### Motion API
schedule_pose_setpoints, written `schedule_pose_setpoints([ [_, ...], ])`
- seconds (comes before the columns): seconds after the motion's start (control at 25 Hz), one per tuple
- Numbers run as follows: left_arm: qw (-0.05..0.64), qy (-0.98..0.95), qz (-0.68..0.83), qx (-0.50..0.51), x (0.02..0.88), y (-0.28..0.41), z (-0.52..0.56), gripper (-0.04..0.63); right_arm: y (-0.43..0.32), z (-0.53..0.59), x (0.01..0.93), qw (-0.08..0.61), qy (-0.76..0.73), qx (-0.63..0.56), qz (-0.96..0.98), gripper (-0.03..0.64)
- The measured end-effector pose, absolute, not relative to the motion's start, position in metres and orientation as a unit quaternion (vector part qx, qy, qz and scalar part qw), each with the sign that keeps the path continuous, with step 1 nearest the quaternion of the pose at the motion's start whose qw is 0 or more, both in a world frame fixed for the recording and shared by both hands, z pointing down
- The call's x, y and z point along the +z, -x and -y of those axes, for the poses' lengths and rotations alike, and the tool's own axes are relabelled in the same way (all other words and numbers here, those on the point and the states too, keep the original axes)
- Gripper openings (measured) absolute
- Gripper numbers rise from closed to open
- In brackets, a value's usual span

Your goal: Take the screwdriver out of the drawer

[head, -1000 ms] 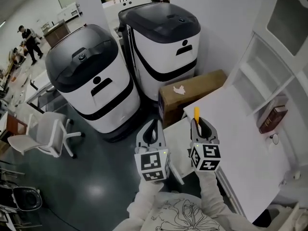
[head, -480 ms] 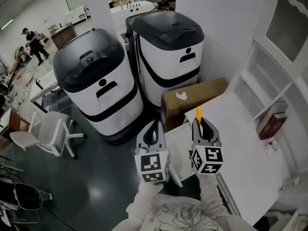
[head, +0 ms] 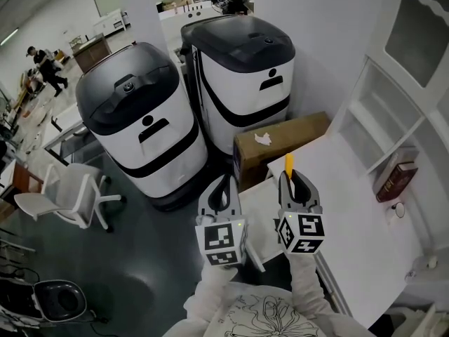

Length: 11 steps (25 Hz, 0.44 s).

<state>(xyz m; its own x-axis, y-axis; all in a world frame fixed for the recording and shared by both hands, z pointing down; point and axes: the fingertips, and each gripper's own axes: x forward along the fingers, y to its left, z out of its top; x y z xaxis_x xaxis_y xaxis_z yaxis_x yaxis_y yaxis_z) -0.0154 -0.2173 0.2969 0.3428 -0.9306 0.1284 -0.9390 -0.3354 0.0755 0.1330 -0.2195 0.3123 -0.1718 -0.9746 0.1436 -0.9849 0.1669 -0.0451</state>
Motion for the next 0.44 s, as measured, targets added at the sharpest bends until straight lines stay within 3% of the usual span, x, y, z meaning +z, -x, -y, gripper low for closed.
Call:
schedule_pose_setpoints([
  [0.44, 0.069, -0.817, 0.571, 0.031, 0.2973, 0.0096, 0.2191, 0.011, -0.1366, 0.221, 0.3151, 0.042, -0.641, 0.065, 0.764, 0.069],
])
